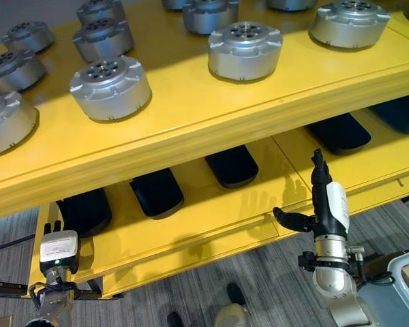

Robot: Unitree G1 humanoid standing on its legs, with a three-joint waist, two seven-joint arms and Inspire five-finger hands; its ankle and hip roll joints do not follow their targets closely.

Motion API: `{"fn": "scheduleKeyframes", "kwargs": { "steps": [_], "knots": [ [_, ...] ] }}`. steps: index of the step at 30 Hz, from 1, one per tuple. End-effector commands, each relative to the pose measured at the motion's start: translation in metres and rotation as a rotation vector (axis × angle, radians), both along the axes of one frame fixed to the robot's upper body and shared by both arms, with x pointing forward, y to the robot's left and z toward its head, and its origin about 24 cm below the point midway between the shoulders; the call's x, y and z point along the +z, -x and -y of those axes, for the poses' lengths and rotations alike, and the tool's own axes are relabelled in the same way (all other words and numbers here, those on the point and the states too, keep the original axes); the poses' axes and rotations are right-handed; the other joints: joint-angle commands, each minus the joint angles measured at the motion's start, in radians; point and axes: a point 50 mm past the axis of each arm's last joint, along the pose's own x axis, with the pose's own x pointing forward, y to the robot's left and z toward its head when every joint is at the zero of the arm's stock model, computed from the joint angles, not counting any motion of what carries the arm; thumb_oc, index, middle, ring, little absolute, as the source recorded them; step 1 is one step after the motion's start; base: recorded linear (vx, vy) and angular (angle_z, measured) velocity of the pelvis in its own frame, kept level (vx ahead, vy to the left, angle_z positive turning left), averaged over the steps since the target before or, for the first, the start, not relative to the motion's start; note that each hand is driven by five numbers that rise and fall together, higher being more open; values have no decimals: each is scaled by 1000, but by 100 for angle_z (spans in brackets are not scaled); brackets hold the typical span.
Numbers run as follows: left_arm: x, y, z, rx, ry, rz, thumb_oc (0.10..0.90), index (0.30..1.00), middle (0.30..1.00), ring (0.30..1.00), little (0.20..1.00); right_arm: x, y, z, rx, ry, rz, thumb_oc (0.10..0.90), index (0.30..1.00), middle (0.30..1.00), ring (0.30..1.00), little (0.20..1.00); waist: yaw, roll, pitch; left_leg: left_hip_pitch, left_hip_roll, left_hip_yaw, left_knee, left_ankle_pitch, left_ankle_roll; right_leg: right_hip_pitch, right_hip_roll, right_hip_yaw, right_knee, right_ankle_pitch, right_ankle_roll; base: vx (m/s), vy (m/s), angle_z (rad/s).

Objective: Move parts from the plastic box to the shelf.

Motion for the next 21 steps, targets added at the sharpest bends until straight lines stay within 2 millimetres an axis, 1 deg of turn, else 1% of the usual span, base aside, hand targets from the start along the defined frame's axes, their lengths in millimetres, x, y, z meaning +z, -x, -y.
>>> {"fn": "scheduleKeyframes", "kwargs": {
  "steps": [1,6,17,20,21],
  "knots": [
    [40,-13,-49,80,-256,28,900,1000,1000,1000,1000,62,-18,-10,82,26,297,900,1000,1000,1000,1000,27,-47,-38,34,13,-11,84,-176,25,-12,-34,-37,14,-34,39,0,0,0],
    [32,-5,-53,110,-250,-21,900,1000,1000,1000,1000,65,-20,-10,84,32,300,900,1000,1000,1000,1000,26,-41,-36,35,11,-10,81,-174,25,-13,-34,-35,14,-34,40,0,0,0],
    [31,-2,-58,169,-254,-66,900,1000,1000,1000,1000,67,-21,-10,90,31,299,900,1000,1000,1000,1000,26,-38,-35,33,10,-11,80,-172,25,-13,-35,-37,13,-34,39,0,0,0],
    [31,-2,-56,163,-254,-56,900,1000,1000,1000,1000,68,-22,-11,85,33,303,900,1000,1000,1000,1000,27,-37,-35,33,10,-13,79,-172,25,-13,-35,-36,13,-35,38,0,0,0],
    [33,-4,-57,176,-250,-47,900,1000,1000,1000,1000,67,-22,-9,73,17,299,900,1000,1000,1000,1000,27,-37,-34,33,11,-12,80,-172,25,-12,-35,-36,13,-34,38,0,0,0]
  ]
}}
